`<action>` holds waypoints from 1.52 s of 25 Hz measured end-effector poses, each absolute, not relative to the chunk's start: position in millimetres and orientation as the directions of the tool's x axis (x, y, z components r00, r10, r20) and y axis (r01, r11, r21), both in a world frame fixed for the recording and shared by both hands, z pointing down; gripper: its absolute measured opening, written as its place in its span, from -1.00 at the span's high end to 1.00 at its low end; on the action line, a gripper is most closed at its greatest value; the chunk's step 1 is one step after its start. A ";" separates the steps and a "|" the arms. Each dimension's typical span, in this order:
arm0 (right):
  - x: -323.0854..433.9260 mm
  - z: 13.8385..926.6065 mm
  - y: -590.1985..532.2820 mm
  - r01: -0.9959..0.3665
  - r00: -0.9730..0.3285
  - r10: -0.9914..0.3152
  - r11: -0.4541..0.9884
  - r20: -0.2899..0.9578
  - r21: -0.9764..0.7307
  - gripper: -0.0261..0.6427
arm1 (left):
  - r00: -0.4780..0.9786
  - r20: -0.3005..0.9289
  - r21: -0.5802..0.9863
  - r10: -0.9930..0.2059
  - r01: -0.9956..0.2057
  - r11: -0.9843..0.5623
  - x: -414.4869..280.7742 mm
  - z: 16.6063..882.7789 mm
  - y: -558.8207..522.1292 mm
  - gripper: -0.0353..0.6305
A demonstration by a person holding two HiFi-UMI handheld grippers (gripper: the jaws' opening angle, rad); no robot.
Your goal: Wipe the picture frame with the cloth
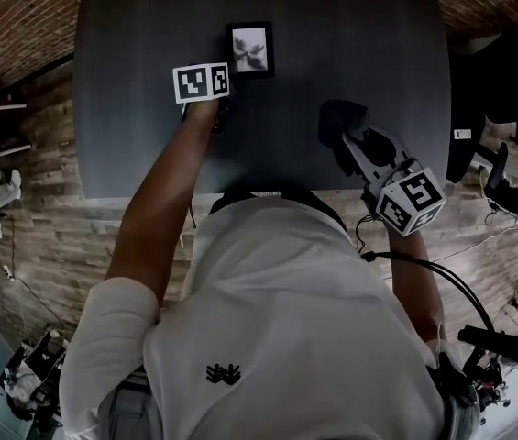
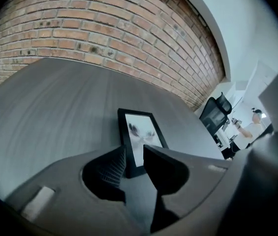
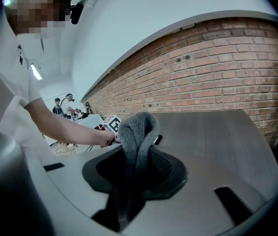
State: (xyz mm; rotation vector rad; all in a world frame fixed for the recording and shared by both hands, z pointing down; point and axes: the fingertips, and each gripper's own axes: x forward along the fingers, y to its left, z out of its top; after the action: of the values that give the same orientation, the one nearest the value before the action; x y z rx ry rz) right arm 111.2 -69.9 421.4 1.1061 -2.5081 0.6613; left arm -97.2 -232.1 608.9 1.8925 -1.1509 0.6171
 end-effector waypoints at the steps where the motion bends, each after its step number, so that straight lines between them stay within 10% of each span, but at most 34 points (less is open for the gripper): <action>1: 114.8 424.6 -73.4 -0.750 -0.653 -0.597 0.595 0.465 -0.289 0.60 | 0.448 0.750 0.380 -0.486 -0.894 -0.237 -99.6 613.0 -237.9 0.60; 38: 161.8 464.5 -118.8 -0.681 -0.724 -0.495 0.624 0.480 -0.383 0.60 | 0.326 0.787 0.264 -0.524 -0.945 -0.192 -92.0 642.2 -277.1 0.53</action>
State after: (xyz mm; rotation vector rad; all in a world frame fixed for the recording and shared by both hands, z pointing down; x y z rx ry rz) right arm 161.8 -118.8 464.5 0.9448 -2.5214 0.7934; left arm -92.0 -277.1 642.2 1.8405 -1.3019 0.7085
